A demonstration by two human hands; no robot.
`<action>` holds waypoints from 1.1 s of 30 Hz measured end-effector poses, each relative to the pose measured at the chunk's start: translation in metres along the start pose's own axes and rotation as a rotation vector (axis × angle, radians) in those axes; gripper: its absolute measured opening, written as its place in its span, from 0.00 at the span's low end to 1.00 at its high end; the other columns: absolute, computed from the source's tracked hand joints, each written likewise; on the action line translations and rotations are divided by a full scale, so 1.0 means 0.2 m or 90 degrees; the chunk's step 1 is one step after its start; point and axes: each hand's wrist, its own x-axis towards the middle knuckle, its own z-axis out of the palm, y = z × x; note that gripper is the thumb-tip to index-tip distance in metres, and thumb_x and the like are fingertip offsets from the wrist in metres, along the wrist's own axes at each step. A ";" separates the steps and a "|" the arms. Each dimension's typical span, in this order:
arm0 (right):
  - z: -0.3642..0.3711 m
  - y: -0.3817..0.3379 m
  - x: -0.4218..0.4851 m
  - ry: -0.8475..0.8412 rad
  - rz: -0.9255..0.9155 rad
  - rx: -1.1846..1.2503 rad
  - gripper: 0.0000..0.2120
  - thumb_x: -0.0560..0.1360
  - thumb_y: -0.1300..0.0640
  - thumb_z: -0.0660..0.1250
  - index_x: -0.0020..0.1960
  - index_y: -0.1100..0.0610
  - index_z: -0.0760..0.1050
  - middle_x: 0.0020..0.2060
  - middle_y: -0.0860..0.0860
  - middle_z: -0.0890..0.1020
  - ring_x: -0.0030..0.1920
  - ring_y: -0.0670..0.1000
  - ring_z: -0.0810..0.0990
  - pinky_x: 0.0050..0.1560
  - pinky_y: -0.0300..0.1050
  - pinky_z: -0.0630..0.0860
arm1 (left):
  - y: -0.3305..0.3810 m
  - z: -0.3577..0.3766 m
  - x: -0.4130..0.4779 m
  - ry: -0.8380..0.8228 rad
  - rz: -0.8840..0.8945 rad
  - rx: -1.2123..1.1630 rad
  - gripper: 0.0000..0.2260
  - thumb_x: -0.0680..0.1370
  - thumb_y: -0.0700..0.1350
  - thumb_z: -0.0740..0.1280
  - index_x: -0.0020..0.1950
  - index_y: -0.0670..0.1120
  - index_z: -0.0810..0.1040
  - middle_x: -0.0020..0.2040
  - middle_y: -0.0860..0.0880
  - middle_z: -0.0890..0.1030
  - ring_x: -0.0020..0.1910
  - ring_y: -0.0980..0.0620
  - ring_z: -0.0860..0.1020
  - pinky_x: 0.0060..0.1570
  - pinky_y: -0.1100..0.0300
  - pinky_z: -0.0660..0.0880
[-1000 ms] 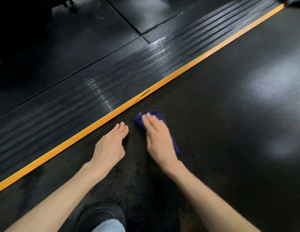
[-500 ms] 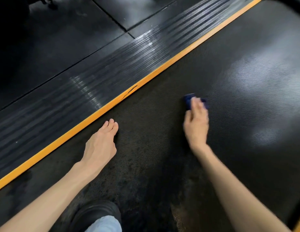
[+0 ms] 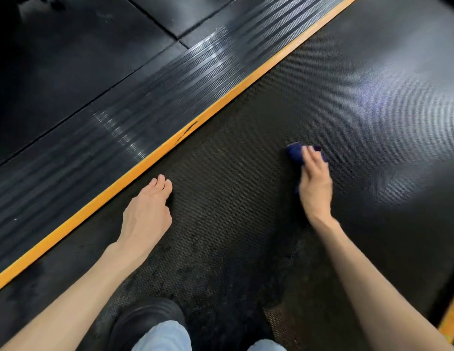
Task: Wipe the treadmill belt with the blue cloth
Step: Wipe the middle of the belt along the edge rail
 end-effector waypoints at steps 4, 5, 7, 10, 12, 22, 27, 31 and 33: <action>0.11 -0.29 -0.20 0.025 -0.038 -0.008 0.19 0.74 0.64 0.59 0.64 0.63 0.73 0.61 0.60 0.77 0.60 0.61 0.74 0.65 0.50 0.66 | 0.02 0.02 -0.01 0.001 0.001 0.022 0.27 0.77 0.37 0.60 0.75 0.44 0.58 0.76 0.48 0.57 0.75 0.51 0.56 0.64 0.54 0.68; 0.15 -0.39 -0.33 -0.022 -0.126 0.006 0.19 0.74 0.63 0.60 0.64 0.61 0.74 0.61 0.58 0.77 0.61 0.58 0.74 0.66 0.49 0.64 | 0.02 0.02 -0.02 -0.002 -0.001 0.028 0.27 0.77 0.37 0.60 0.75 0.43 0.57 0.76 0.47 0.56 0.75 0.51 0.56 0.65 0.54 0.67; 0.20 -0.55 -0.59 -0.147 -0.289 0.040 0.19 0.74 0.59 0.62 0.65 0.57 0.74 0.62 0.53 0.77 0.63 0.53 0.72 0.70 0.46 0.60 | 0.02 0.02 -0.02 -0.004 0.003 0.040 0.28 0.76 0.37 0.61 0.75 0.43 0.57 0.76 0.47 0.56 0.75 0.51 0.55 0.66 0.54 0.66; 0.21 -0.51 -0.70 -0.275 -0.474 0.067 0.18 0.76 0.58 0.63 0.66 0.53 0.73 0.65 0.50 0.76 0.66 0.49 0.71 0.70 0.45 0.61 | 0.02 0.02 -0.02 0.001 0.010 0.054 0.29 0.76 0.37 0.61 0.75 0.43 0.57 0.76 0.46 0.56 0.75 0.51 0.56 0.65 0.54 0.66; 0.20 -0.38 -0.54 -0.261 -0.488 0.055 0.19 0.76 0.63 0.64 0.66 0.54 0.73 0.65 0.51 0.75 0.67 0.51 0.71 0.70 0.47 0.62 | 0.02 0.02 -0.03 0.005 0.009 0.050 0.28 0.76 0.37 0.61 0.75 0.44 0.57 0.76 0.48 0.56 0.75 0.51 0.56 0.65 0.54 0.67; 0.12 -0.28 -0.24 0.037 -0.048 -0.019 0.20 0.72 0.67 0.58 0.63 0.65 0.72 0.60 0.60 0.76 0.59 0.62 0.74 0.64 0.50 0.64 | 0.04 0.04 -0.02 0.006 0.004 0.058 0.28 0.73 0.33 0.65 0.72 0.38 0.62 0.73 0.40 0.62 0.72 0.44 0.62 0.64 0.50 0.68; 0.26 -0.59 -0.72 -0.214 -0.359 0.074 0.24 0.72 0.63 0.64 0.68 0.55 0.71 0.66 0.51 0.73 0.67 0.50 0.69 0.71 0.45 0.59 | 0.06 0.02 -0.01 -0.023 -0.011 0.065 0.32 0.74 0.36 0.64 0.75 0.41 0.55 0.76 0.43 0.54 0.75 0.48 0.54 0.67 0.53 0.63; 0.19 -0.39 -0.53 -0.194 -0.380 0.051 0.21 0.73 0.66 0.63 0.66 0.56 0.73 0.65 0.52 0.75 0.66 0.52 0.72 0.70 0.47 0.62 | 0.05 0.01 -0.02 -0.016 -0.017 0.046 0.32 0.73 0.34 0.64 0.75 0.42 0.56 0.76 0.45 0.55 0.75 0.48 0.54 0.68 0.52 0.63; 0.13 -0.21 -0.35 -0.075 -0.226 0.024 0.21 0.73 0.67 0.62 0.65 0.59 0.74 0.64 0.55 0.75 0.65 0.55 0.72 0.69 0.49 0.64 | 0.05 0.01 -0.03 -0.002 -0.017 0.023 0.32 0.72 0.32 0.63 0.75 0.41 0.57 0.76 0.45 0.56 0.75 0.48 0.55 0.68 0.51 0.64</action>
